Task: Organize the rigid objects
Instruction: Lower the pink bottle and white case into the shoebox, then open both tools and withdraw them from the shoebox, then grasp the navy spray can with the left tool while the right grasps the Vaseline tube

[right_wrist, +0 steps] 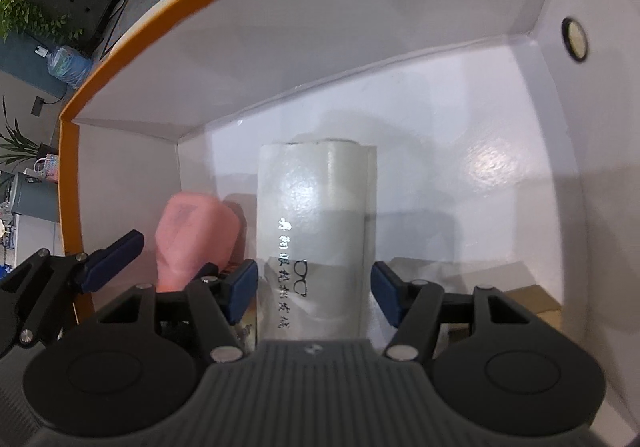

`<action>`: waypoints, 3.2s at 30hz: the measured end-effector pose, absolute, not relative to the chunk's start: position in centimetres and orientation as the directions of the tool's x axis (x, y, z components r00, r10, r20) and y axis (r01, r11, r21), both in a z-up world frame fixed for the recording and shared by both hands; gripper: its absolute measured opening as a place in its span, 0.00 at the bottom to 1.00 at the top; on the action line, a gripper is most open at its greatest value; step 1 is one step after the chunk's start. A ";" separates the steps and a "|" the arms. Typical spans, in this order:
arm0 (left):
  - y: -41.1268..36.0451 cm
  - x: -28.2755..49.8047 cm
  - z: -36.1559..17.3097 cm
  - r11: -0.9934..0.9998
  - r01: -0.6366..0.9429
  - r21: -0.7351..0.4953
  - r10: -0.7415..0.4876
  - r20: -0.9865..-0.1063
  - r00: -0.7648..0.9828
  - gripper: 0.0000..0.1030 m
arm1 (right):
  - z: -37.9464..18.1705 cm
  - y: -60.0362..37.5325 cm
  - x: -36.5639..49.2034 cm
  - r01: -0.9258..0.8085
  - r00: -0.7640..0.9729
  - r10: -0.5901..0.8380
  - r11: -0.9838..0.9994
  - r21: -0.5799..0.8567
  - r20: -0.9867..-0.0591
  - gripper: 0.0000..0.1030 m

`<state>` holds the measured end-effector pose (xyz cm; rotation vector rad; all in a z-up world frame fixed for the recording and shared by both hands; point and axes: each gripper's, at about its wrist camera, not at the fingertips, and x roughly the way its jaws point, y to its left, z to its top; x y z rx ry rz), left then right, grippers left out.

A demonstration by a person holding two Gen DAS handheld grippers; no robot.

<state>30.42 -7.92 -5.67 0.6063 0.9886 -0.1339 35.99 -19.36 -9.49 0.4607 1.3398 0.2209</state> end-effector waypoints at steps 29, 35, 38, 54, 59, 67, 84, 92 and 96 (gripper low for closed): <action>-5.7 23.4 1.3 0.897 0.298 0.327 0.064 -0.763 0.643 0.61 | -0.8 -23.1 27.4 0.079 0.348 0.422 0.877 0.474 -0.837 0.61; -3.6 20.3 1.7 0.930 0.270 0.250 0.012 -0.753 0.658 0.61 | 0.9 -23.8 23.8 0.065 0.389 0.487 0.832 0.551 -0.782 0.61; -2.8 18.5 1.2 0.942 0.254 0.219 -0.001 -0.757 0.654 0.61 | 1.2 -24.0 22.1 0.048 0.399 0.497 0.828 0.559 -0.771 0.61; -1.9 8.8 -4.2 0.972 0.227 0.065 -0.098 -0.763 0.639 0.67 | -2.5 -25.9 10.5 0.034 0.563 0.303 0.921 0.388 -0.769 0.61; -1.2 5.8 -6.8 0.986 0.167 -0.022 -0.127 -0.748 0.652 0.71 | -5.2 -26.1 8.3 0.032 0.614 0.218 0.953 0.300 -0.758 0.61; -0.3 3.9 -9.7 0.989 0.111 -0.096 -0.146 -0.750 0.645 0.73 | -8.3 -27.2 5.9 0.074 0.704 0.152 0.956 0.285 -0.694 0.63; -2.5 6.6 -12.7 0.980 0.114 -0.164 -0.199 -0.756 0.623 0.75 | -11.6 -29.5 8.5 0.293 0.610 0.077 0.903 0.314 -0.789 0.69; -3.0 7.6 -13.0 0.986 0.104 -0.134 -0.169 -0.753 0.635 0.58 | -11.7 -29.2 8.5 0.290 0.613 0.058 0.911 0.293 -0.788 0.72; -2.0 7.2 -12.7 0.986 0.106 -0.128 -0.166 -0.770 0.616 0.49 | -11.1 -29.8 7.9 0.330 0.632 0.024 0.896 0.297 -0.775 0.72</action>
